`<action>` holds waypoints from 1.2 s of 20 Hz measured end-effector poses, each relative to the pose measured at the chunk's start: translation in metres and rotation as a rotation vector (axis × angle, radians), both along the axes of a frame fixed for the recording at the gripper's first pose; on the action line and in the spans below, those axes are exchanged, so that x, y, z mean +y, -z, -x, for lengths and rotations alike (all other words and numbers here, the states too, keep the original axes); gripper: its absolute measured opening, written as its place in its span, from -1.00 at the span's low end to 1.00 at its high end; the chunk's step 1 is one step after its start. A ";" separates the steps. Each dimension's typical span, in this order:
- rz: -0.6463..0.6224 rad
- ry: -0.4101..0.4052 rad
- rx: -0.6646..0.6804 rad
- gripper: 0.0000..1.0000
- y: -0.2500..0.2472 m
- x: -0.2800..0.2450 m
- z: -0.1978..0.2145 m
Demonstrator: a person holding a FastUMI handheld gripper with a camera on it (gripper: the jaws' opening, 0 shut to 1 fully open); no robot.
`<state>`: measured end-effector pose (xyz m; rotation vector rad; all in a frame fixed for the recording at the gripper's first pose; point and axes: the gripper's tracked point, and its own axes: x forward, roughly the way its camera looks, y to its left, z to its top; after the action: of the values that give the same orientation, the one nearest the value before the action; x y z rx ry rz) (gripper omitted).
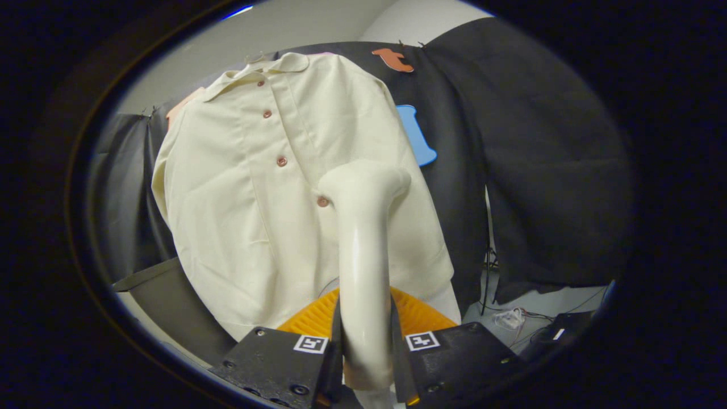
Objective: Iron the clothes twice with a garment steamer, once on the left side and once on the right side.
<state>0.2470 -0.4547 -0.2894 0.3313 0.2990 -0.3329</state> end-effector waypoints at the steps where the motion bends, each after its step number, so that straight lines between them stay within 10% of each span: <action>1: -0.010 0.005 0.012 -0.29 0.005 0.000 0.004; 13: -0.013 -0.006 0.095 -0.30 0.028 0.041 0.063; 24: -0.070 -0.081 -0.036 -0.30 -0.055 0.142 0.097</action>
<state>0.1502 -0.3127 -0.2344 0.3925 0.2883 -0.2367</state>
